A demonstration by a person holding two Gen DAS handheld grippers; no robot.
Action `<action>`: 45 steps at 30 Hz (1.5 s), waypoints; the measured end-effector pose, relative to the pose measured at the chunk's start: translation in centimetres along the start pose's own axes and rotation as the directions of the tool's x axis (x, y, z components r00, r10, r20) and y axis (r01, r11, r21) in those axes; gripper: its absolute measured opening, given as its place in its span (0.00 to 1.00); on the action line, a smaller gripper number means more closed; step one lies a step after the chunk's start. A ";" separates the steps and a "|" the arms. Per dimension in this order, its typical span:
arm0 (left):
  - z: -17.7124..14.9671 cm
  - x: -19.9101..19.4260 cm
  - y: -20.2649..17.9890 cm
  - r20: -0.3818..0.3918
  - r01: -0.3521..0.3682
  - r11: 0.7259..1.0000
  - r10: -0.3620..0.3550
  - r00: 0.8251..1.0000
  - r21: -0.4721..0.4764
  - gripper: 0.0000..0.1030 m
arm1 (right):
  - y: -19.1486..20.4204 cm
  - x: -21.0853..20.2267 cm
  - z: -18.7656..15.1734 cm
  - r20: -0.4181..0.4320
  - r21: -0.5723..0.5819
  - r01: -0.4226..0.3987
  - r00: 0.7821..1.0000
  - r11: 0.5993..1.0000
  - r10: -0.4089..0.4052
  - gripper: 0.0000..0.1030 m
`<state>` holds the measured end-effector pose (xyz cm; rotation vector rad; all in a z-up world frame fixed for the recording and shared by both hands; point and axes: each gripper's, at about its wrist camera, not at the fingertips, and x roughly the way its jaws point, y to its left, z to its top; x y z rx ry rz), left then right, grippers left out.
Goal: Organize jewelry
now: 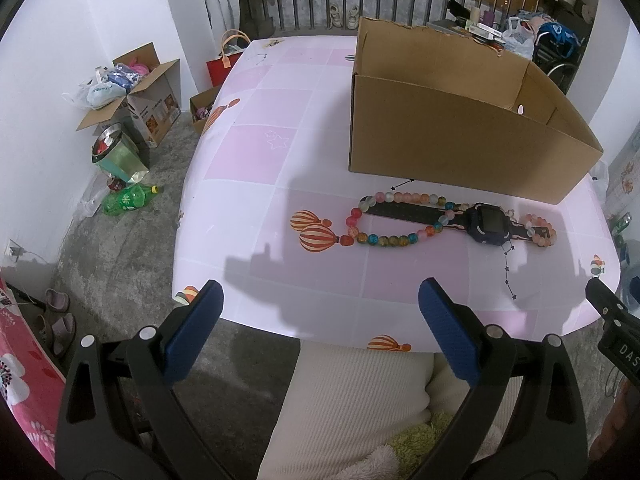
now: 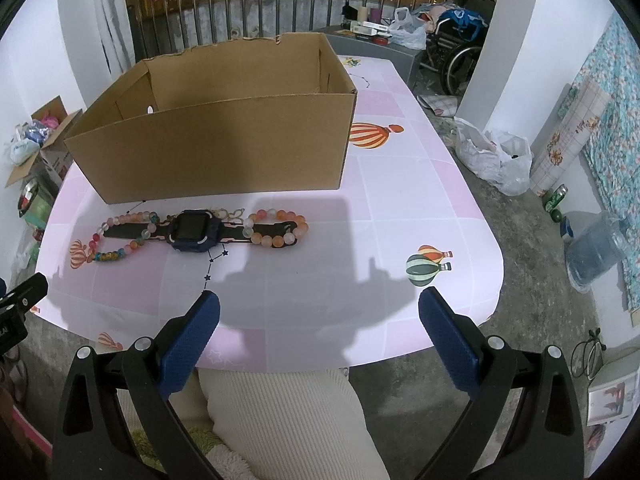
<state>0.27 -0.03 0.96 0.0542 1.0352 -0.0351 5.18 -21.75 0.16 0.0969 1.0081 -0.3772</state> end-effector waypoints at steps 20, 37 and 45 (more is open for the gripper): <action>0.2 -0.3 0.2 0.000 -0.001 1.000 0.001 1.000 0.001 0.92 | 0.0 0.0 0.0 0.001 0.002 -0.001 1.000 1.000 0.001 0.94; 0.5 0.9 1.0 0.045 0.009 1.000 -0.008 0.999 -0.017 0.92 | -0.1 1.0 0.3 0.035 -0.013 0.003 0.999 1.000 -0.002 0.94; 0.1 0.3 1.1 0.207 0.142 0.990 -0.137 0.969 -0.008 0.92 | 2.0 1.1 1.6 0.162 -0.154 -0.158 0.970 0.975 0.182 0.94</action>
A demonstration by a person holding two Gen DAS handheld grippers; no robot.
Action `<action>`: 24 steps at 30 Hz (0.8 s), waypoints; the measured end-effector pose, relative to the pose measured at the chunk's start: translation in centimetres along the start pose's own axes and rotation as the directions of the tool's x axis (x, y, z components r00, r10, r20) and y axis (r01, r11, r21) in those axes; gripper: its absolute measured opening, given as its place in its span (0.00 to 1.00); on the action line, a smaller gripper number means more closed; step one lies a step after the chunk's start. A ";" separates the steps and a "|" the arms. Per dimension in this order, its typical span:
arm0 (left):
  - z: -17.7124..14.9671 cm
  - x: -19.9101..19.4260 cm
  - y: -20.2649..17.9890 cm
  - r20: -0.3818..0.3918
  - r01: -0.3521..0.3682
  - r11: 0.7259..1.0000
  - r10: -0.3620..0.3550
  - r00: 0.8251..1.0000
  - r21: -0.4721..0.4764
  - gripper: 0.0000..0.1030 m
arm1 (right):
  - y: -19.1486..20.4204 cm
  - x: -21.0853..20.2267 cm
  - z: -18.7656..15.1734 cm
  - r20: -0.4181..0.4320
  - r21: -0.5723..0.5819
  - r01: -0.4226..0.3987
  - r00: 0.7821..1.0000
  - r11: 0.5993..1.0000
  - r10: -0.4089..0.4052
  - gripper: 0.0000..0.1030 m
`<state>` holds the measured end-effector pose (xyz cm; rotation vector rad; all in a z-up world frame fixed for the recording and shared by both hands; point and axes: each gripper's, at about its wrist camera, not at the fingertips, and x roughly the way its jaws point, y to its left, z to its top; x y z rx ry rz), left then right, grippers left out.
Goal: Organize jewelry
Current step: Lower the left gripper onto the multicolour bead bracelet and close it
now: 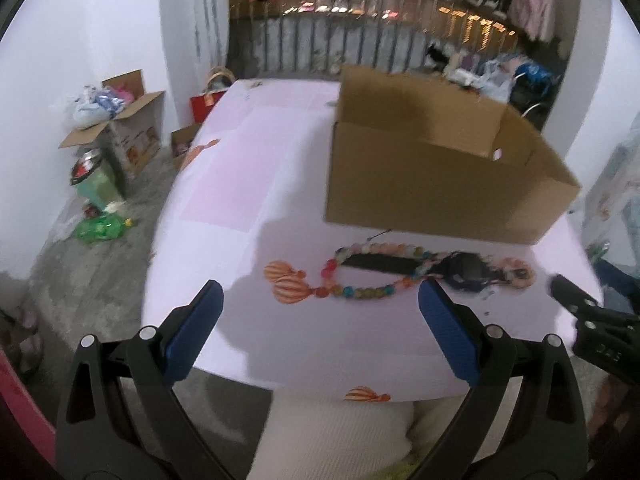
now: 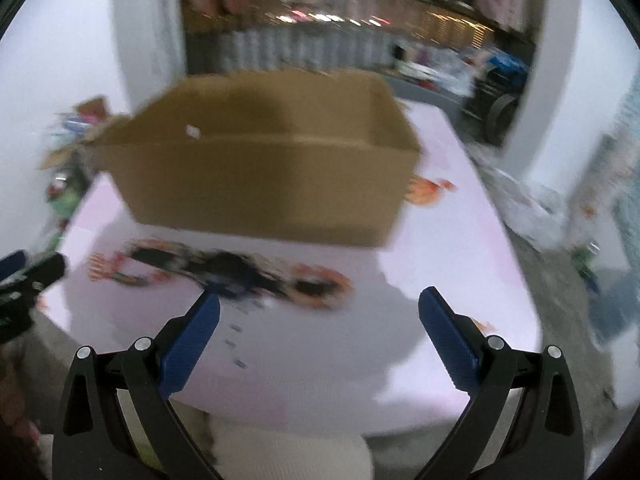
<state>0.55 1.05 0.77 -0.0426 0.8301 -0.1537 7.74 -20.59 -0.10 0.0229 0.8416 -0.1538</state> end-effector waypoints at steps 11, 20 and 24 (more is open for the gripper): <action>-0.2 0.9 0.6 0.078 0.173 0.982 -0.167 0.983 -0.075 0.92 | 4.5 2.7 3.1 0.016 -0.168 -0.217 0.975 0.961 0.223 0.64; 0.4 3.6 0.0 0.059 0.052 0.996 -0.057 0.997 0.079 0.89 | 7.1 5.1 4.1 -0.115 -0.220 -0.352 0.936 0.910 0.334 0.25; 0.4 5.3 -0.1 0.002 0.071 0.992 -0.072 0.997 0.103 0.67 | 8.0 6.2 4.0 -0.178 -0.232 -0.379 0.922 0.896 0.344 0.18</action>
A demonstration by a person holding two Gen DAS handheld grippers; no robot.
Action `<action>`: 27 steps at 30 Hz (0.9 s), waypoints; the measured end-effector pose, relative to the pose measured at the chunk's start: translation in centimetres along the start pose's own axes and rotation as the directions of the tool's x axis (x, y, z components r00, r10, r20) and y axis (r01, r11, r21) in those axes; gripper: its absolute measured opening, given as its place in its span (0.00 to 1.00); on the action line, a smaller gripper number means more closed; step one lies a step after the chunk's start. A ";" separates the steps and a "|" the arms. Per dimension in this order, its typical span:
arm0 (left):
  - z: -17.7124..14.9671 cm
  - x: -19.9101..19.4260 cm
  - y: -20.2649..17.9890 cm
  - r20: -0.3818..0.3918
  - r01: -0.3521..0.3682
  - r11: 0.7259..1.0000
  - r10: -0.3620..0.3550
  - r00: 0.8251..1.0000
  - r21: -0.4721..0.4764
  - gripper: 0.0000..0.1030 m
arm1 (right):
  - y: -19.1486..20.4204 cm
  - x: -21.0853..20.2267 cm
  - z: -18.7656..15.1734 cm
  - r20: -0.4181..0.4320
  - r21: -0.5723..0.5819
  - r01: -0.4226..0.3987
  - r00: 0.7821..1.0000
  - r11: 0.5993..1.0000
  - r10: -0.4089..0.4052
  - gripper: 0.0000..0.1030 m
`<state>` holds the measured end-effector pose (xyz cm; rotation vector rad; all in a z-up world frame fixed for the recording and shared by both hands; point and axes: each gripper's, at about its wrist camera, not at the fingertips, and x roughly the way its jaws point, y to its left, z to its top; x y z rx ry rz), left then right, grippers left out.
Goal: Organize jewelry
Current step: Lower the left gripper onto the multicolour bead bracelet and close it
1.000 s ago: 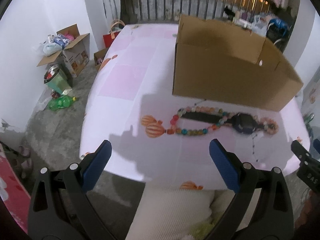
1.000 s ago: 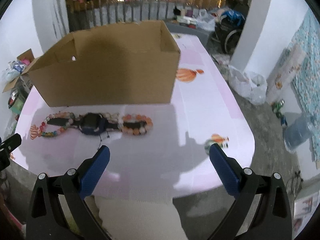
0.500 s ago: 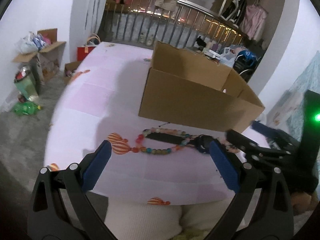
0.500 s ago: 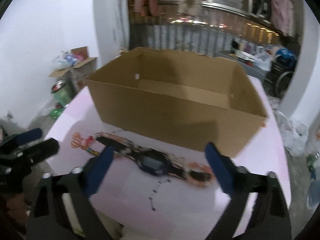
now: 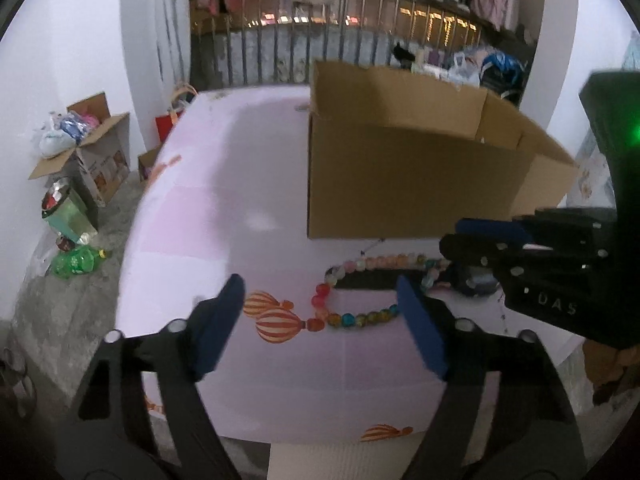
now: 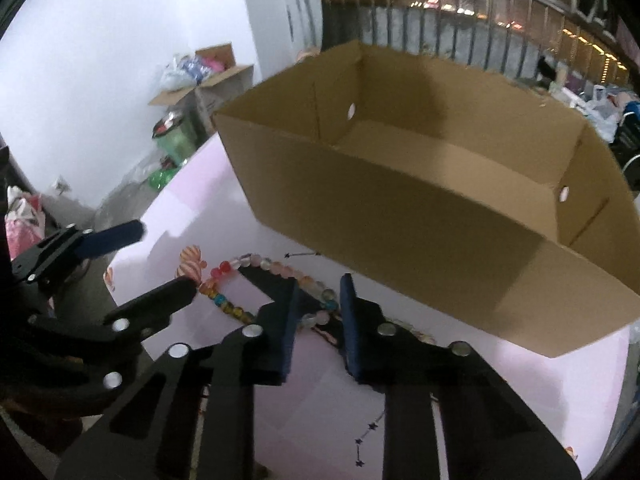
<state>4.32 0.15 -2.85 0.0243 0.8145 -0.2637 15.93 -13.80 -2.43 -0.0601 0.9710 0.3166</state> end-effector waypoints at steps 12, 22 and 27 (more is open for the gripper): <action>-0.3 3.2 0.0 -0.095 0.053 0.998 -0.048 0.994 0.047 0.29 | 0.1 3.0 0.0 -0.117 -0.053 0.002 0.993 0.999 -0.009 0.12; -0.5 5.0 0.6 -0.150 0.039 0.999 -0.034 0.988 0.030 0.17 | 0.4 4.5 0.2 -0.159 -0.111 0.001 0.987 0.994 -0.019 0.11; -0.3 5.2 0.7 -0.151 0.025 0.999 -0.019 0.988 0.038 0.11 | 0.5 4.7 0.3 -0.158 -0.135 0.004 0.987 0.991 -0.025 0.10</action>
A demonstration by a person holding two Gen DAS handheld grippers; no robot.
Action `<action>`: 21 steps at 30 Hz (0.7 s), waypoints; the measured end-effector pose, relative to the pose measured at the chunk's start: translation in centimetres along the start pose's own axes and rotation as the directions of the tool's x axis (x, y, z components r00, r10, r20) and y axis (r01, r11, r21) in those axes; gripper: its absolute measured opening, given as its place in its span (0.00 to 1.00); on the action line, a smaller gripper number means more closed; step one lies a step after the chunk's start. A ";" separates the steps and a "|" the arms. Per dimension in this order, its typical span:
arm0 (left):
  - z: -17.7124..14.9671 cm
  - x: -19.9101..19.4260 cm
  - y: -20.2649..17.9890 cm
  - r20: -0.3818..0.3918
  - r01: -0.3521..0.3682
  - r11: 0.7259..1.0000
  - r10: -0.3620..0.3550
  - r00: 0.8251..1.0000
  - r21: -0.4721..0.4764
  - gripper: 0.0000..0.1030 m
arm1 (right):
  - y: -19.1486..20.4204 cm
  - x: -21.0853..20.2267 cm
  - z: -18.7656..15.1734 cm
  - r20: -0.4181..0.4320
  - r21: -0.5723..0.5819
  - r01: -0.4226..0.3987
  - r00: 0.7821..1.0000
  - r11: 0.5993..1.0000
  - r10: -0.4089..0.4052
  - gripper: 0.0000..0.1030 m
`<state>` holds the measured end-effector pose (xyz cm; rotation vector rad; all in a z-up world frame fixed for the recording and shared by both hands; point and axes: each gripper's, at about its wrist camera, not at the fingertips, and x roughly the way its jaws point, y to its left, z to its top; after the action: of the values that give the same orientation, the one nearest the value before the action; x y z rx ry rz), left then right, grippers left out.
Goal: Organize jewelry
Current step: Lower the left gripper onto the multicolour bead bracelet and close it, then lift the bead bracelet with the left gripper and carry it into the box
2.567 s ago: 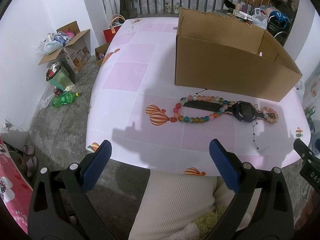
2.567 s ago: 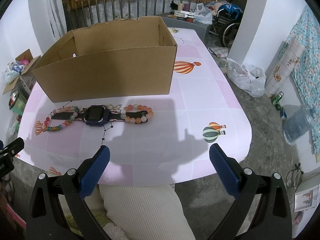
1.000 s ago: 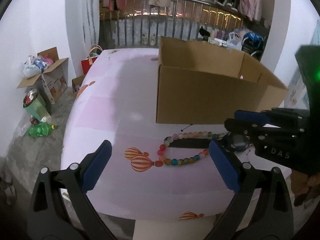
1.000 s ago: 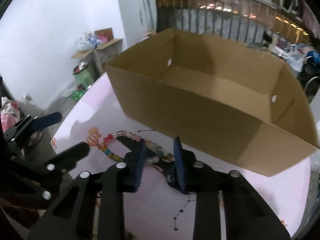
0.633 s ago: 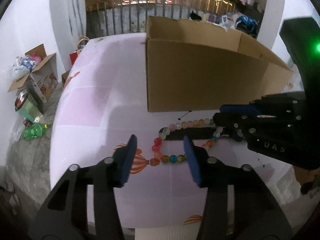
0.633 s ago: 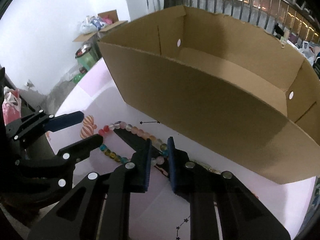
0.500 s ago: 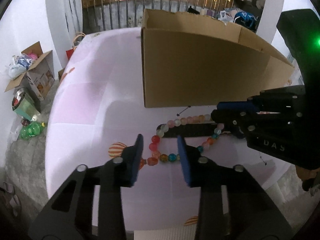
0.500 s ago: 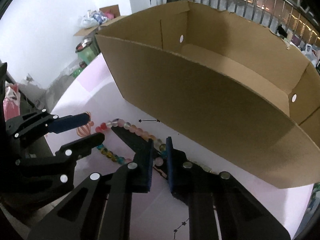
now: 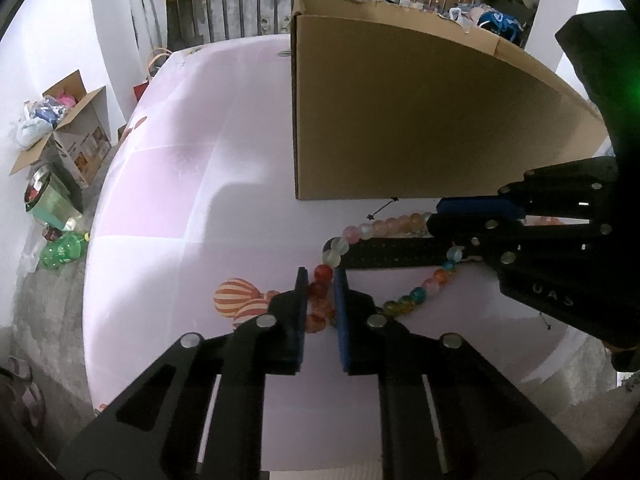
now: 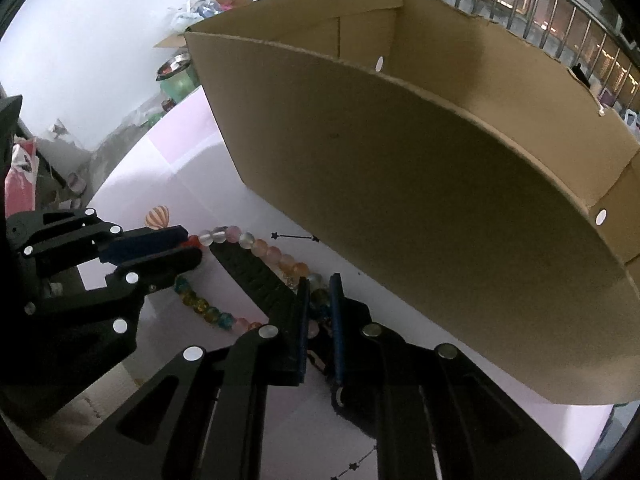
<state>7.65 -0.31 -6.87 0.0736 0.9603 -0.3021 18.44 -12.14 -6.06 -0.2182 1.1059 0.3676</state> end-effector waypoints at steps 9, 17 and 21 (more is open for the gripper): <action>0.1 -0.2 -0.4 0.018 -0.011 1.000 0.011 1.000 0.005 0.08 | 0.3 -0.3 0.3 0.030 -0.016 0.003 1.000 1.000 -0.002 0.09; 0.1 -2.3 -0.5 0.062 -0.004 1.000 0.004 0.998 0.008 0.08 | 0.4 -2.6 -0.4 0.084 -0.001 -0.003 0.996 1.000 0.003 0.09; 0.0 -4.2 -0.9 0.098 -0.010 1.000 0.008 0.995 0.019 0.08 | 0.8 -4.2 -1.0 0.122 0.015 -0.007 0.993 1.000 0.005 0.09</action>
<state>5.11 -0.26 -3.41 0.0802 0.8598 -0.3043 15.66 -12.52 -2.71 -0.1764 0.9888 0.3733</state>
